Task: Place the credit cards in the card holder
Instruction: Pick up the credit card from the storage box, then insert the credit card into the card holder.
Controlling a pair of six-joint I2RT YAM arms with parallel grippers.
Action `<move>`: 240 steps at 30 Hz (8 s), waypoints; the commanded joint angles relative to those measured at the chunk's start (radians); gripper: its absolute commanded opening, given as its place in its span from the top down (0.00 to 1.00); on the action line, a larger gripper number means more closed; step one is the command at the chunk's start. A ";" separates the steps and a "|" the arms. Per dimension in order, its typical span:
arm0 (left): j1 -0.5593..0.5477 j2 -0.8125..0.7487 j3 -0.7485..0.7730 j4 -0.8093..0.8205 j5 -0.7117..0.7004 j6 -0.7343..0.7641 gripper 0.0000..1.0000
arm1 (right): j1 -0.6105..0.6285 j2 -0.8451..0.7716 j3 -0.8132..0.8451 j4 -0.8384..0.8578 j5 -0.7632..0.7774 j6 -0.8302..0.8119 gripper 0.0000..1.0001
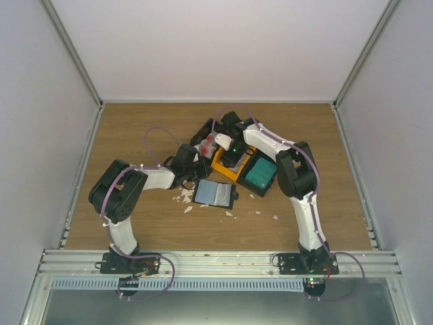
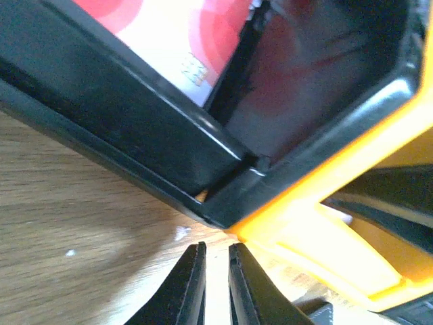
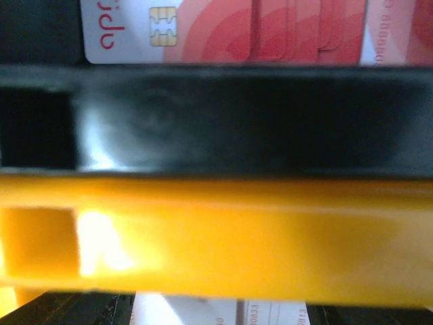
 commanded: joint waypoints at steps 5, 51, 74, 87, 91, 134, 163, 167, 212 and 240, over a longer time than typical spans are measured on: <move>-0.026 0.026 0.028 0.119 0.051 0.005 0.86 | -0.016 -0.005 -0.017 -0.022 -0.083 0.031 0.40; -0.045 -0.053 -0.012 0.087 -0.023 0.013 0.86 | 0.029 -0.215 -0.188 0.106 -0.091 0.090 0.50; 0.002 -0.084 -0.069 0.067 -0.059 0.005 0.86 | 0.066 -0.125 -0.209 0.090 -0.147 0.134 0.31; 0.010 -0.090 -0.072 0.062 -0.060 0.008 0.86 | 0.067 -0.173 -0.198 0.068 -0.144 0.185 0.47; 0.012 -0.085 -0.070 0.062 -0.060 0.008 0.86 | 0.067 -0.193 -0.201 0.065 -0.138 0.186 0.47; 0.013 -0.085 -0.073 0.050 -0.054 0.002 0.86 | 0.065 -0.250 -0.226 0.044 -0.088 0.176 0.85; 0.013 -0.347 -0.198 0.001 -0.048 -0.001 0.59 | 0.067 -0.734 -0.578 0.424 -0.101 0.605 1.00; 0.012 -0.429 -0.240 -0.073 -0.038 0.011 0.51 | 0.072 -0.858 -0.818 0.621 -0.167 0.853 1.00; 0.011 -0.316 -0.316 -0.171 0.005 0.117 0.83 | 0.193 -0.523 -1.185 1.243 -0.143 1.634 1.00; 0.010 -0.302 -0.325 -0.148 0.014 0.128 0.89 | 0.241 -0.512 -1.167 1.172 -0.094 1.605 0.99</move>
